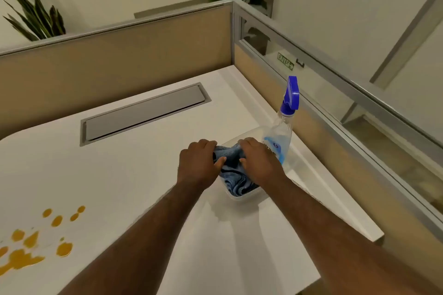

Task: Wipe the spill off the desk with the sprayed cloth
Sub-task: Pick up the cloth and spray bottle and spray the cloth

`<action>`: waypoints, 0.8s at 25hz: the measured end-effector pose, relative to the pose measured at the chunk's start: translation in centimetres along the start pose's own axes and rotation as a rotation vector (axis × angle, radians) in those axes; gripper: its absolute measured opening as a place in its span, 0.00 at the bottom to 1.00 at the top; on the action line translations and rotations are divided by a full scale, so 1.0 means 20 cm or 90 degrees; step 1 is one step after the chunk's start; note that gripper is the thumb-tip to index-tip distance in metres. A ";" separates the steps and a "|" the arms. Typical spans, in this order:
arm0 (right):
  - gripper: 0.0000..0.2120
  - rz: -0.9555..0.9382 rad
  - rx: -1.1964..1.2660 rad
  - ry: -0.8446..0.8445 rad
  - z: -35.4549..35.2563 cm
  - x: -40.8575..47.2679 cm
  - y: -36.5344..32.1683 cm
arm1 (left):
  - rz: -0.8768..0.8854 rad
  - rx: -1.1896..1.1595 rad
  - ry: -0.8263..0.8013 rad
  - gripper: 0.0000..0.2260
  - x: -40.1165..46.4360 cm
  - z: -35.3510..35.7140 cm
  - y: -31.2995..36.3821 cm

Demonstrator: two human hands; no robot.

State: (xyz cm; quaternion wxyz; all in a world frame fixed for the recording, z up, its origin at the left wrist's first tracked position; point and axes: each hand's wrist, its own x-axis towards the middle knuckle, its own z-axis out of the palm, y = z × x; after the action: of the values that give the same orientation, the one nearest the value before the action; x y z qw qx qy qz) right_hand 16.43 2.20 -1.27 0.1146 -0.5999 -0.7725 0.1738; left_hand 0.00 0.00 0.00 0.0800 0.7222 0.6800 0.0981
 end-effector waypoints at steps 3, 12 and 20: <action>0.26 0.009 -0.052 -0.041 0.02 0.09 0.03 | -0.031 0.040 0.031 0.19 0.03 0.01 0.02; 0.13 -0.081 -0.118 -0.034 0.01 0.15 0.06 | -0.047 0.060 0.030 0.10 0.07 0.03 0.04; 0.10 -0.182 -0.013 0.059 -0.25 0.07 -0.08 | -0.096 -0.454 0.159 0.08 -0.02 -0.12 0.02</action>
State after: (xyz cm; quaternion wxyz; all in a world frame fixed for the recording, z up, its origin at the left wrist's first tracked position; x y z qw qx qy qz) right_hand 16.60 3.95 3.85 0.1676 -0.4926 -0.8455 0.1196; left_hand -0.27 -0.56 2.37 0.2499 0.5791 0.6591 0.4097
